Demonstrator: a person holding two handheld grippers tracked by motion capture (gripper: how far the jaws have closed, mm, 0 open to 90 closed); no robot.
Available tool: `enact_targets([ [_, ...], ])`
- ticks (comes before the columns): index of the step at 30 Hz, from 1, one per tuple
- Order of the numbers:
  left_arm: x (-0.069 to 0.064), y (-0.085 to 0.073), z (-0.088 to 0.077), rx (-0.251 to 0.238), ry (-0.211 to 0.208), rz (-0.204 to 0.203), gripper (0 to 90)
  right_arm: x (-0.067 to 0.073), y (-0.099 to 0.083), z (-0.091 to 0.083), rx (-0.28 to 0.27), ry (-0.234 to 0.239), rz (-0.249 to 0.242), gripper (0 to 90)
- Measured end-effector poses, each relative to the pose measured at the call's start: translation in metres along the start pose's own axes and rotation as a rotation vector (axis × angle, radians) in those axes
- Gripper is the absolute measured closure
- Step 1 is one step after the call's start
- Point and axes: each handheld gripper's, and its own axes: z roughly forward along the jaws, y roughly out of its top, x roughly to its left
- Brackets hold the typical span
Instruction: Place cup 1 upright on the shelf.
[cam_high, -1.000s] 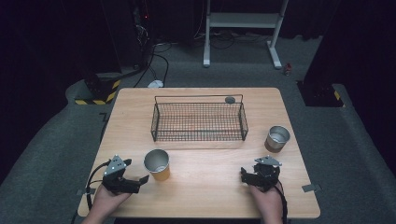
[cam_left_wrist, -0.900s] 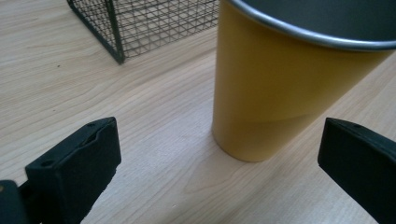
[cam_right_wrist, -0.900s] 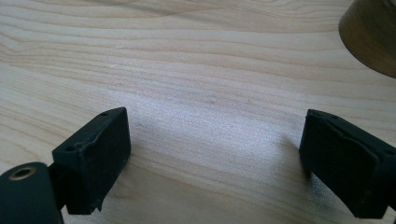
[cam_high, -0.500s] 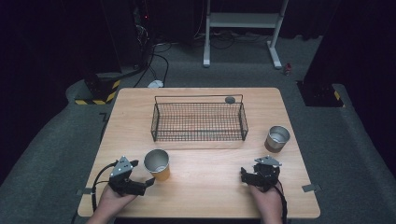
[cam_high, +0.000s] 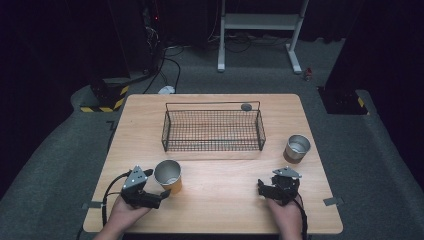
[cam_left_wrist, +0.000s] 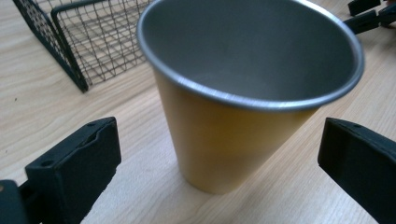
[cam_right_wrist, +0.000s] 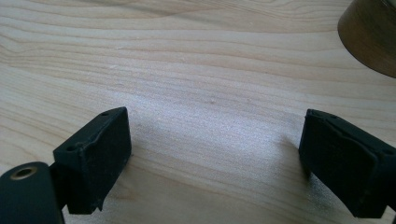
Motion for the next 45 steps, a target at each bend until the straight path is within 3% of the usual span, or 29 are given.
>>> enact_targets([
  [20, -0.004, 0.014, 0.014, -0.034, -0.009, 0.016, 0.1, 0.0, 0.0, 0.0, -0.001, 0.0, -0.003, 9.2],
  [29, -0.006, 0.016, 0.023, -0.052, -0.022, 0.005, 0.2, 0.0, 0.0, 0.0, 0.0, 0.002, 0.0, 9.3],
  [40, -0.003, 0.012, 0.022, -0.087, -0.019, 0.004, 1.3, 0.0, 0.0, 0.0, 0.002, 0.003, 0.001, 9.3],
  [45, -0.005, 0.011, 0.021, -0.096, -0.02, 0.021, 3.7, 0.0, 0.0, 0.0, 0.0, 0.002, 0.0, 9.3],
])
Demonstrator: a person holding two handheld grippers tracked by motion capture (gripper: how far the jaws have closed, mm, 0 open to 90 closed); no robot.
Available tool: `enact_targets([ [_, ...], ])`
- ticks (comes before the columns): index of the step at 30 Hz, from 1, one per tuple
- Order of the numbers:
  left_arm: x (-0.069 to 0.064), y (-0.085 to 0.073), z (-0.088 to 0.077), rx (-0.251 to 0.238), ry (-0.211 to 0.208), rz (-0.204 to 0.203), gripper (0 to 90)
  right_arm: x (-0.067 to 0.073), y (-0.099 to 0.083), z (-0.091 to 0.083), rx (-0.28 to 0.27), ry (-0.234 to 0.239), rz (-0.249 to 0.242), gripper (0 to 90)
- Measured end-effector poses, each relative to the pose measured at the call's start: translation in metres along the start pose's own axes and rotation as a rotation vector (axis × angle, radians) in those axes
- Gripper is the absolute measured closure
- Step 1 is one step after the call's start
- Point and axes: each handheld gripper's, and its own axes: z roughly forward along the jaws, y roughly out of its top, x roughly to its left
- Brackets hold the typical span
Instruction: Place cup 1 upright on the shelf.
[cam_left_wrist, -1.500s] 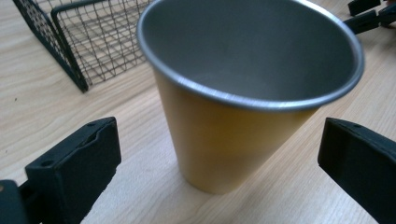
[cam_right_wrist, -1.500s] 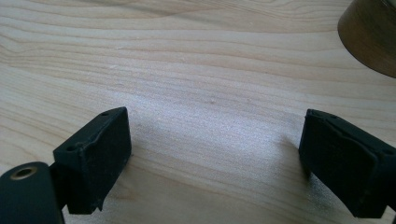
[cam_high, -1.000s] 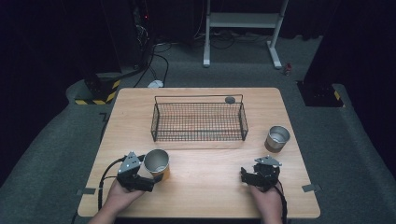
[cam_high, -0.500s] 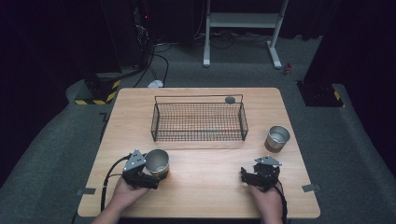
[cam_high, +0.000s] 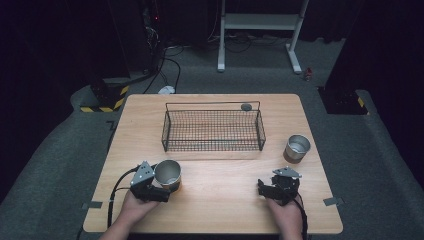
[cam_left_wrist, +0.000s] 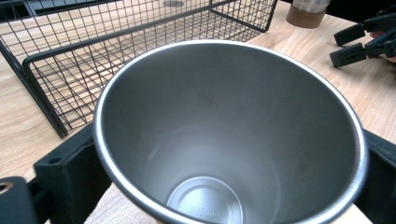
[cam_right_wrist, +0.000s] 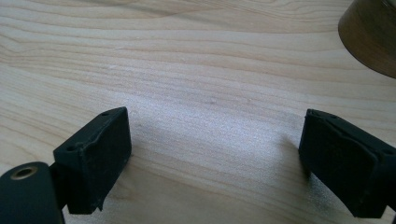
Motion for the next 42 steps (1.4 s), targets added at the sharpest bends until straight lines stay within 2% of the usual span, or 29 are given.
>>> enact_targets([
  [12, 0.001, -0.001, -0.005, -0.021, 0.006, 0.011, 13.0, 0.0, 0.0, 0.0, 0.001, 0.002, -0.001, 9.3],
  [25, -0.001, -0.004, -0.009, -0.033, 0.027, 0.005, 13.3, 0.0, 0.0, 0.0, 0.001, 0.002, -0.001, 9.3],
  [42, -0.002, -0.004, -0.013, -0.049, 0.044, 0.024, 13.5, 0.0, 0.0, 0.0, 0.001, 0.002, -0.001, 9.4],
])
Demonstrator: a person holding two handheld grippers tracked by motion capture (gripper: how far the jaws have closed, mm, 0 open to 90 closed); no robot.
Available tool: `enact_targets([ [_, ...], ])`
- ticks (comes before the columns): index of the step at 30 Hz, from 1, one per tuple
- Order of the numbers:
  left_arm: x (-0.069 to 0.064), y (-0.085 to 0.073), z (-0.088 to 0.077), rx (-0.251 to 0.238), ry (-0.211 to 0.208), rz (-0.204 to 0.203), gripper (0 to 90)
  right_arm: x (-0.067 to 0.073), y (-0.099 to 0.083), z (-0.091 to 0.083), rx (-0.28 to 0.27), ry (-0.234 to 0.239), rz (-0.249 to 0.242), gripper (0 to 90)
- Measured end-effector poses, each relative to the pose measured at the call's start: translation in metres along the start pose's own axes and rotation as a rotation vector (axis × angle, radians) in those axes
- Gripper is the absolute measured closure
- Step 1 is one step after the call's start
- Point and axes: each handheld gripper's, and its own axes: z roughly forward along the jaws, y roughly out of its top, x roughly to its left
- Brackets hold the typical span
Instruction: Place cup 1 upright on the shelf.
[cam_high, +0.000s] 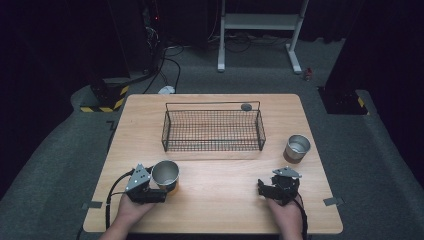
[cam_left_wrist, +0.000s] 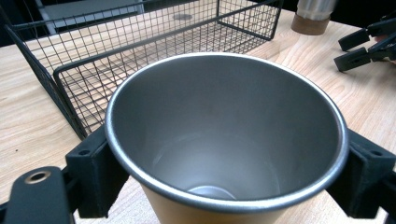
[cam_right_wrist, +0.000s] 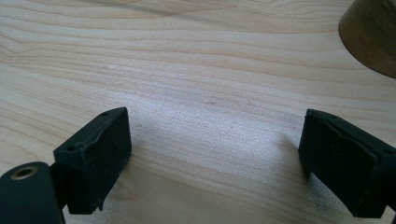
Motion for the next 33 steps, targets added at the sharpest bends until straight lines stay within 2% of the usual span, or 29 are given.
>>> enact_targets([
  [4, 0.0004, 0.0002, -0.0012, -0.01, 0.007, 0.0, 13.5, 0.0, 0.0, 0.0, 0.0, 0.0, 0.0, 9.3],
  [18, 0.0033, -0.0035, -0.0029, -0.049, -0.014, -0.047, 13.6, 0.0, 0.0, 0.0001, -0.001, -0.001, 0.0, 9.3],
  [19, 0.0031, -0.0036, -0.0023, -0.048, -0.025, -0.053, 13.7, 0.0, 0.0, 0.0, 0.0, 0.0, 0.0, 9.4],
  [25, -0.0006, -0.002, 0.0007, -0.049, -0.017, -0.038, 13.7, 0.0, 0.0, 0.0, 0.0, 0.0, 0.0, 9.3],
  [33, 0.001, 0.0015, 0.0034, -0.045, -0.016, -0.069, 13.7, 0.0, -0.0001, 0.0001, -0.001, -0.001, 0.0, 9.4],
])
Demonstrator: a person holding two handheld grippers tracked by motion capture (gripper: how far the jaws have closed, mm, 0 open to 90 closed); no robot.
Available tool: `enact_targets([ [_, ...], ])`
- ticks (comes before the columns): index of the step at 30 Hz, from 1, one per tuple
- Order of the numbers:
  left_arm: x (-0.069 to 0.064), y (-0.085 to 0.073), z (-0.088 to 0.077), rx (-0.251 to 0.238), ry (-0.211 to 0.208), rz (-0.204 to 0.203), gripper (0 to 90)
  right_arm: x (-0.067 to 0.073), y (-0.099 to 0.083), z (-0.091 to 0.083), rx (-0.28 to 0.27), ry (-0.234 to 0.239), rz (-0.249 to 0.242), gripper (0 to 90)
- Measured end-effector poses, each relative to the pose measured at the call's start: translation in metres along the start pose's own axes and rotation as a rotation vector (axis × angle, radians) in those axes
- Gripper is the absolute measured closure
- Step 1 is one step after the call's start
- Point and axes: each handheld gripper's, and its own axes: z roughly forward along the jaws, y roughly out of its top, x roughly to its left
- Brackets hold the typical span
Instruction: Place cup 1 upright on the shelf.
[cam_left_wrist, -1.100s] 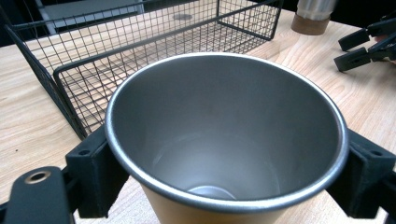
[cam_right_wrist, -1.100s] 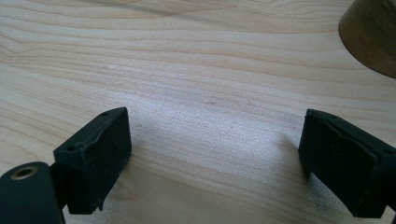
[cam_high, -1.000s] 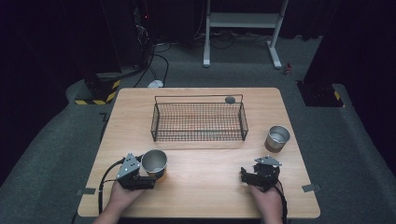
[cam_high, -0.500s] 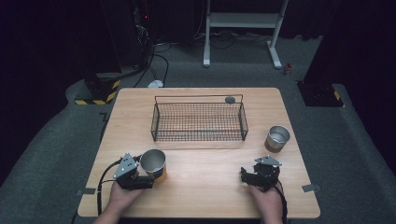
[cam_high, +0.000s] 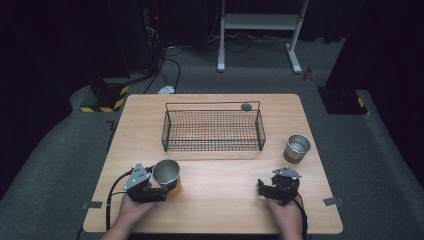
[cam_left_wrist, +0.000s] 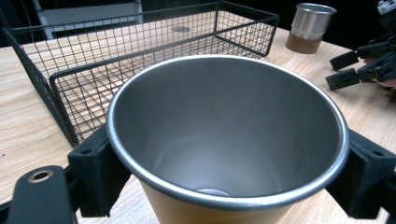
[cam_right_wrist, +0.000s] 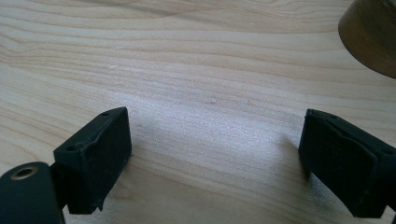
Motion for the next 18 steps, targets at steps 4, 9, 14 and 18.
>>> enact_targets([
  [4, 0.0, 0.006, 0.001, 0.004, 0.017, 0.016, 13.6, 0.0, 0.0, 0.0, 0.001, 0.001, 0.0, 9.4],
  [9, 0.001, 0.01, 0.003, 0.014, 0.028, 0.028, 13.6, 0.0, 0.0, 0.0, 0.001, 0.001, 0.0, 9.3],
  [14, 0.001, 0.015, 0.008, 0.023, 0.025, 0.023, 13.6, 0.0, 0.0, 0.0, 0.0, 0.0, 0.0, 9.3],
  [18, 0.0, 0.02, 0.011, 0.016, 0.02, 0.024, 13.6, 0.0, 0.0, 0.0, 0.0, 0.0, 0.0, 9.4],
])
